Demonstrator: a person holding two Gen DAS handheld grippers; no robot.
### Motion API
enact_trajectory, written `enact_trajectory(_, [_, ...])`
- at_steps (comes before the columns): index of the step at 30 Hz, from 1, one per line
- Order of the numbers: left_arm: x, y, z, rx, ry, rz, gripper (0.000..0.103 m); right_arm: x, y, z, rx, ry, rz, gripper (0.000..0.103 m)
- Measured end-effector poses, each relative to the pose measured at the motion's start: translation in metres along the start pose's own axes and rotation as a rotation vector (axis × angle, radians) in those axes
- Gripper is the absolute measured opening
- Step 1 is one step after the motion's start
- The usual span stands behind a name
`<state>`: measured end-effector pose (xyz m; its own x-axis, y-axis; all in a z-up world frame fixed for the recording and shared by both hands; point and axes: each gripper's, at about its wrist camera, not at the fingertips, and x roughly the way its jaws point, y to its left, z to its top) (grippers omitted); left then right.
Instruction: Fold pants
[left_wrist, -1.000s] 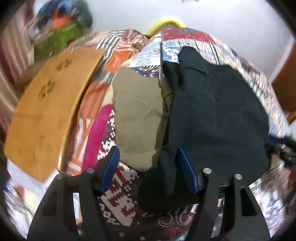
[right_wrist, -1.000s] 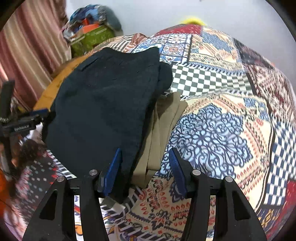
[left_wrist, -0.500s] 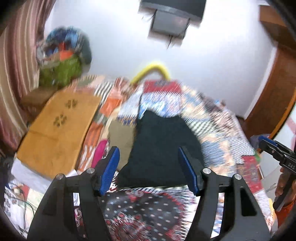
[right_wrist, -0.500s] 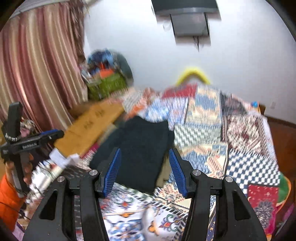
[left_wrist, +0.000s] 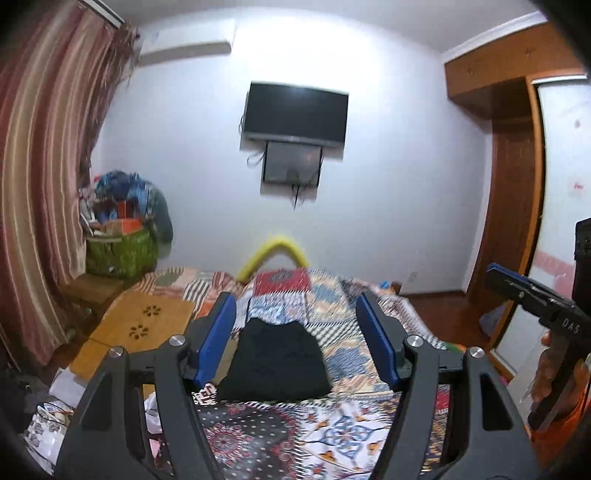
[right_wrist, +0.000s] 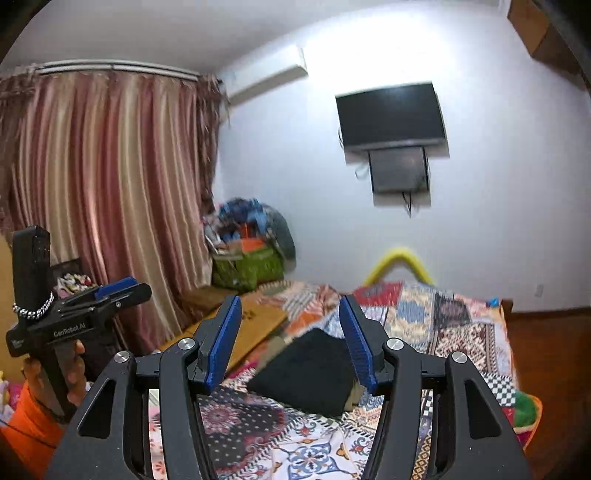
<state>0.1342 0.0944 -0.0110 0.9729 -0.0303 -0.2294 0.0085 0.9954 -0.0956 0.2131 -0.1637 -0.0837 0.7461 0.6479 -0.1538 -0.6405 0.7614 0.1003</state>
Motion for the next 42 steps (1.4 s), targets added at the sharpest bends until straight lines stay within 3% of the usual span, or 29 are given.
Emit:
enact_trajectory(6, [-0.046, -0.029, -0.009, 0.016, -0.073, 0.003, 0.084, -0.030, 0.018, -0.008, -0.004, -0.063, 0.009, 0.052])
enact_trajectory(9, [-0.060, -0.039, -0.016, 0.033, -0.092, 0.015, 0.089, -0.030, 0.019, -0.018, -0.016, -0.073, -0.015, 0.066])
enact_trajectory(12, [-0.067, -0.046, -0.022, 0.036, -0.097, 0.017, 0.100, -0.031, 0.022, -0.023, -0.017, -0.079, -0.035, 0.077])
enact_trajectory(18, [-0.073, -0.053, -0.036, 0.058, -0.096, 0.034, 0.103, -0.036, 0.026, -0.029, 0.012, -0.095, -0.095, 0.103])
enact_trajectory(42, [-0.073, -0.050, -0.047, 0.032, -0.086, 0.048, 0.103, -0.039, 0.032, -0.041, -0.016, -0.066, -0.114, 0.103])
